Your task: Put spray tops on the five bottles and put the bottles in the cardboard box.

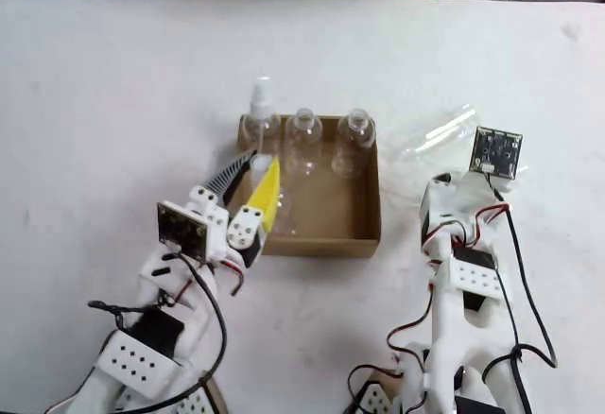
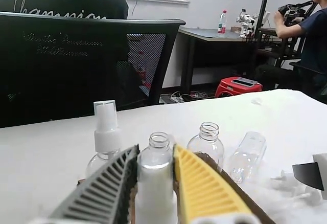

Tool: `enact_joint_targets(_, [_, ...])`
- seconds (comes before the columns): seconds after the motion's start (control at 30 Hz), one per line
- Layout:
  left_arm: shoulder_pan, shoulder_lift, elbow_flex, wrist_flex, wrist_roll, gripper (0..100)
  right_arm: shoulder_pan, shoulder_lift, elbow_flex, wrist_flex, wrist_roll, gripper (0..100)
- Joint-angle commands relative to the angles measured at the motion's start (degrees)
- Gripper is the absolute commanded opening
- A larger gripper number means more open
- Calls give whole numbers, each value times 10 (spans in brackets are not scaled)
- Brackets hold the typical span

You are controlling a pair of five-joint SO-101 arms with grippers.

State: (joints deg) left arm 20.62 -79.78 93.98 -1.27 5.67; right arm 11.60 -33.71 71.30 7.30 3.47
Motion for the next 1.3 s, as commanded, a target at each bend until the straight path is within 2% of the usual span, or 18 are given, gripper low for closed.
enact_joint_targets(0.0, [-6, -2, -40, 11, -10, 21, 1, 1, -19, -9, 1, 127])
enact_joint_targets(0.2, [-5, -4, -43, 7, -10, 33, 1, 1, -19, -9, 1, 127])
enact_joint_targets(0.33, [-5, -4, -40, 7, -6, 118, 1, 1, -19, -9, 1, 127])
enact_joint_targets(0.43, [-5, -3, -40, 11, 25, 163, 1, 1, -19, -9, 1, 127])
enact_joint_targets(0.83, [-5, -6, -41, 11, 30, 175, 1, 1, -19, -10, 2, 127])
enact_joint_targets(0.93, [-5, -6, -41, 12, 33, 238, 1, 1, -19, -11, 2, 127])
enact_joint_targets(1.1, [-10, -7, -72, 80, 79, 384, 1, 1, -19, -12, 2, 127])
enact_joint_targets(1.27, [-20, -7, -218, 239, 117, 397, 1, 1, -19, -12, 2, 127])
